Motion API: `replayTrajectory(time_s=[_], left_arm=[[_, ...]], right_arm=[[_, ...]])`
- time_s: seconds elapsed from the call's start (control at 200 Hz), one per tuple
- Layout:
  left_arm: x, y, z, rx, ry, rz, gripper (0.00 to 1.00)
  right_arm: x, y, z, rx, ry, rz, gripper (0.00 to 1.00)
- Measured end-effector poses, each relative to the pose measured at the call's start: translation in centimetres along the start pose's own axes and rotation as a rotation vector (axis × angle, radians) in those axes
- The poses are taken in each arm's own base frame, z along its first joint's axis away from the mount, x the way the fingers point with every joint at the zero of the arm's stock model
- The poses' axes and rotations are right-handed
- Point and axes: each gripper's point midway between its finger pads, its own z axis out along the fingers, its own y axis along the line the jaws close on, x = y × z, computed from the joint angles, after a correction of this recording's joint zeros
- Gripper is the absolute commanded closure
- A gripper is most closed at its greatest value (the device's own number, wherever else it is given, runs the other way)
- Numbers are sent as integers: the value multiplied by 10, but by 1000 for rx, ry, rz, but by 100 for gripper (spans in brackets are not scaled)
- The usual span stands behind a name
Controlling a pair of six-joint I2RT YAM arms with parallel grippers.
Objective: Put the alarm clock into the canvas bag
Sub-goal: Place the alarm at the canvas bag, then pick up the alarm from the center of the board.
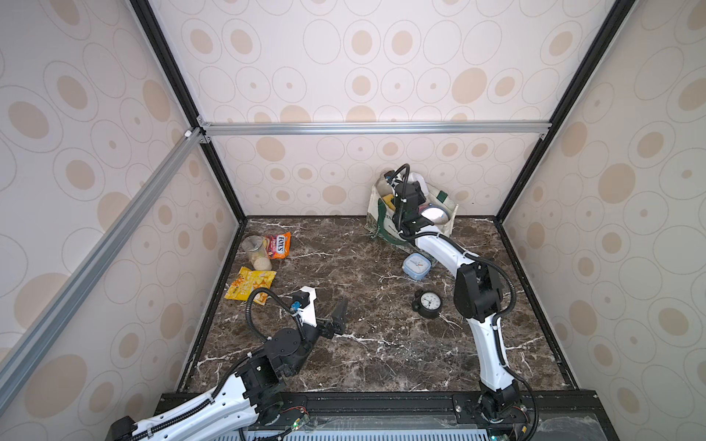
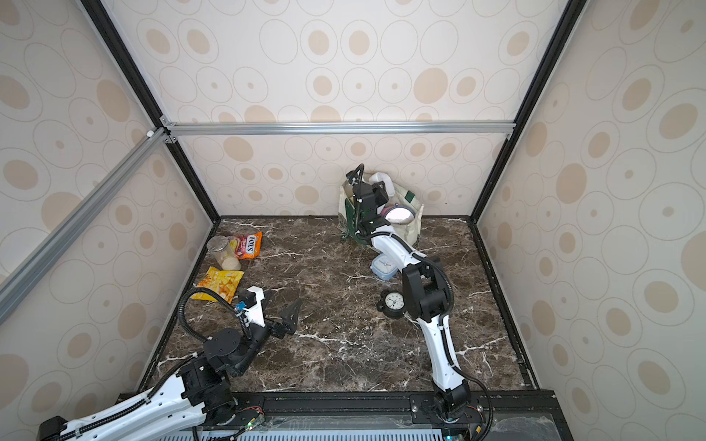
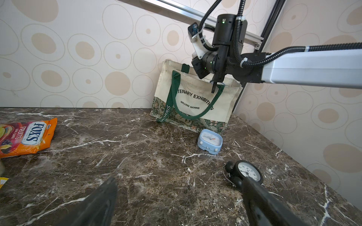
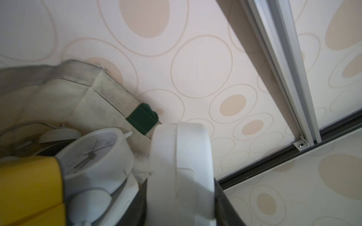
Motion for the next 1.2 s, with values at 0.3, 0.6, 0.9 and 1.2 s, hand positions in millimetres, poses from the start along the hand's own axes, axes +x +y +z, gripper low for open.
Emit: replayTrajectory(time_s=[0.3, 0.6, 0.9, 1.2], left_arm=[[10, -3, 5, 7, 32, 16, 2], [23, -4, 11, -3, 74, 2, 2], [24, -16, 21, 26, 119, -19, 2], [26, -63, 49, 161, 236, 34, 2]], right_arm=[[36, 4, 22, -17, 104, 24, 23], [20, 8, -10, -100, 63, 60, 4], [-26, -38, -107, -233, -57, 258, 9], [81, -49, -173, -320, 123, 443, 12]])
